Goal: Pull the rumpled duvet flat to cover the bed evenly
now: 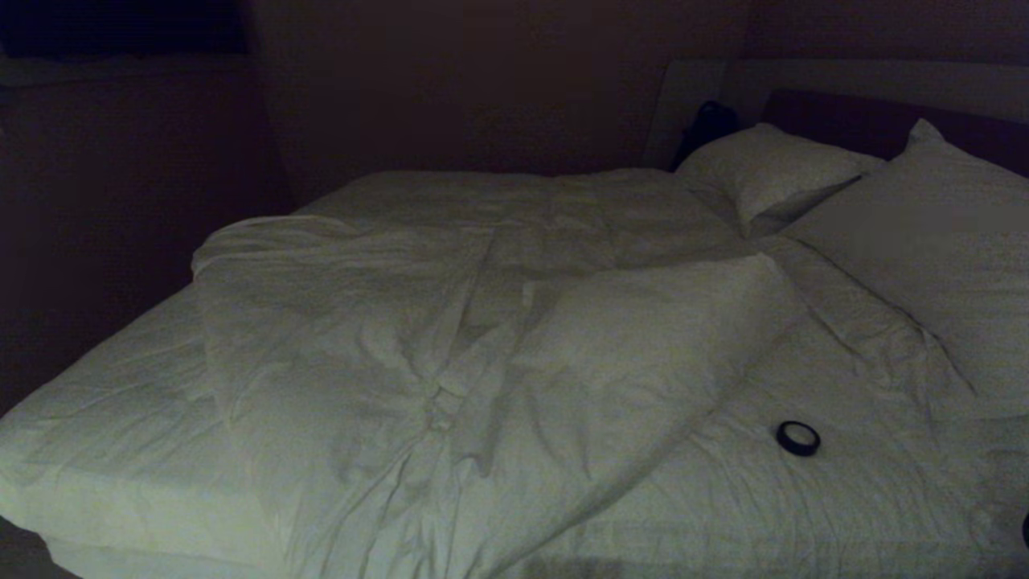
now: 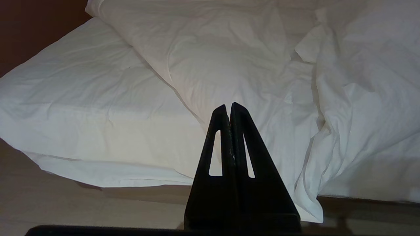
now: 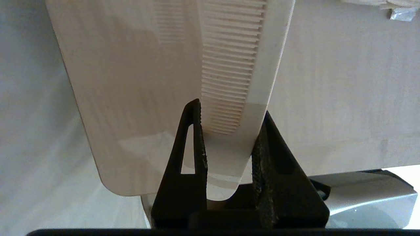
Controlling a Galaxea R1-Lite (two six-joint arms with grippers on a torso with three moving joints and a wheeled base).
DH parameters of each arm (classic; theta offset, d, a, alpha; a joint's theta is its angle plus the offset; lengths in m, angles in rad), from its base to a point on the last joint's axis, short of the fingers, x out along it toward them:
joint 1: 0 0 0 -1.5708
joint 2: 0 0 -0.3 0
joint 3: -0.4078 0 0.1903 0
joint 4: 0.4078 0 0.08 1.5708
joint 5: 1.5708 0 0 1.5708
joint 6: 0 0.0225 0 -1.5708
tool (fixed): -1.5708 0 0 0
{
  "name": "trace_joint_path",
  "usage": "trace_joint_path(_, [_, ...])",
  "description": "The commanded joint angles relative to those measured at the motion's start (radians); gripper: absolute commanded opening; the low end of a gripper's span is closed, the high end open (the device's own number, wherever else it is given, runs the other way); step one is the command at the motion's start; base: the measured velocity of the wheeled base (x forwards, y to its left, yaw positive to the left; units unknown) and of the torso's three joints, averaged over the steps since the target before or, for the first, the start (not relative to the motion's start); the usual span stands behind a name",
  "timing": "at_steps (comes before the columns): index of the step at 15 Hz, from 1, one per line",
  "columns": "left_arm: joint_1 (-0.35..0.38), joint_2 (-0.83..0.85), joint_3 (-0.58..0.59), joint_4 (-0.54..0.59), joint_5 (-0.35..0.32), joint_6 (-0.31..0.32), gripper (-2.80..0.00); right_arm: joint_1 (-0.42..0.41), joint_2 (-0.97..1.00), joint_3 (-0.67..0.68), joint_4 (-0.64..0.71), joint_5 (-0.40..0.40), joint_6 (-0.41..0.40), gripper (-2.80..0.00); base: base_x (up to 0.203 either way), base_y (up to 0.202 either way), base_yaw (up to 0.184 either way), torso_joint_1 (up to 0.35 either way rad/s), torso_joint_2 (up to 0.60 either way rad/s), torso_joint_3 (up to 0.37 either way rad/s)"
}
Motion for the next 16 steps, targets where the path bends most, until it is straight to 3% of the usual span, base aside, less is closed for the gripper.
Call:
trace_joint_path(1, [0.000,0.000,0.000,0.000,0.001,0.000,-2.80,0.000,0.005,0.000,-0.001,-0.004,0.003,-2.80,0.000,0.000,0.000,0.000,0.00,0.000])
trace_joint_path(6, [0.000,0.000,0.000,0.000,-0.001,0.000,-2.80,0.000,0.006,0.005,-0.001,-0.011,-0.011,-2.80,0.000,0.000,0.000,0.000,0.00,0.000])
trace_joint_path(7, [0.000,0.000,0.000,0.000,0.001,0.000,-2.80,0.000,0.006,0.005,-0.001,-0.011,-0.011,0.00,0.000,0.000,0.000,0.000,0.00,0.000])
trace_joint_path(16, [0.000,0.000,0.000,0.000,-0.001,0.000,-2.80,0.000,0.006,0.005,-0.005,-0.011,-0.012,0.00,0.000,0.000,0.000,0.000,0.00,0.000])
